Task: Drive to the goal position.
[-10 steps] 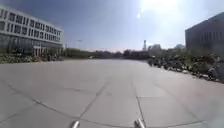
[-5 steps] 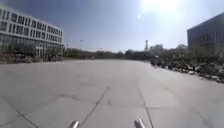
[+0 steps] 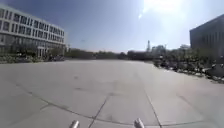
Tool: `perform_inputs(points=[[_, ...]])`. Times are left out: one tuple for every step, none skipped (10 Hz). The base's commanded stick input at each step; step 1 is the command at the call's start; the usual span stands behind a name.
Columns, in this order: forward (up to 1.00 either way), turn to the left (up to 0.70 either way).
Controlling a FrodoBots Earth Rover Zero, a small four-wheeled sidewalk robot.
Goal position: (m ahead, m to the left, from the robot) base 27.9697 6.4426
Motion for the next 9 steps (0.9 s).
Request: perform_inputs(points=[[0.70,0.00],[0.70,0.00],[0.70,0.00],[0.70,0.00],[0.70,0.00],[0.70,0.00],[0.70,0.00],[0.70,0.00],[0.70,0.00]])
